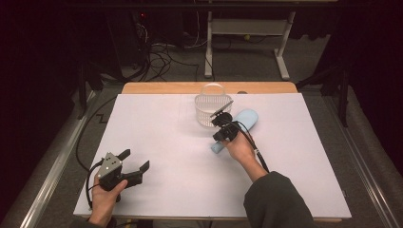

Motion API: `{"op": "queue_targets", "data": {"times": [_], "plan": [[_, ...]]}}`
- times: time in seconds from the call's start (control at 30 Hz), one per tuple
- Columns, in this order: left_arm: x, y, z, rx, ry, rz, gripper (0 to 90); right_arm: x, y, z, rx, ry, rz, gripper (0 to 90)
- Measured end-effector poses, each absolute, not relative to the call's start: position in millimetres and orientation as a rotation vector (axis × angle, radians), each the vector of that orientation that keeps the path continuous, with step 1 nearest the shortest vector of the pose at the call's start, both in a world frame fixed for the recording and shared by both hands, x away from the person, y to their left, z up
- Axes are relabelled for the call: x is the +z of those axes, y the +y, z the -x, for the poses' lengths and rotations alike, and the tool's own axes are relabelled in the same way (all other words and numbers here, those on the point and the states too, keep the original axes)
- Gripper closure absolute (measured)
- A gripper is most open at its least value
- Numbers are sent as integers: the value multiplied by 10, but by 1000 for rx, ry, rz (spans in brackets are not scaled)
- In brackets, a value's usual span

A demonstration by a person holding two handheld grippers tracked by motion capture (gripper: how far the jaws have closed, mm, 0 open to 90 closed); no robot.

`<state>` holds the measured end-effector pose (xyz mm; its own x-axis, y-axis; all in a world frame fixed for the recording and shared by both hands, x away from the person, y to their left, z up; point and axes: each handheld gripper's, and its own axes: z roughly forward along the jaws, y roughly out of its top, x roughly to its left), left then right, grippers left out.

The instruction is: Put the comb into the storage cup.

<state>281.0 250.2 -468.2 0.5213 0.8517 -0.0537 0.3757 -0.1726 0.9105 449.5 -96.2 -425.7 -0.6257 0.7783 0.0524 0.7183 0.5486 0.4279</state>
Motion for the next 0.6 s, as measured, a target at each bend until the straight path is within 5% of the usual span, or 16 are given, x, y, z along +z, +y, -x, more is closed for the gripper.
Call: {"op": "queue_targets", "data": {"times": [0.6], "plan": [[-4701, 2478, -2821, 599, 1044, -1786, 155, -4294, -1022, -4467, 636, 2653, -1282, 900]]}}
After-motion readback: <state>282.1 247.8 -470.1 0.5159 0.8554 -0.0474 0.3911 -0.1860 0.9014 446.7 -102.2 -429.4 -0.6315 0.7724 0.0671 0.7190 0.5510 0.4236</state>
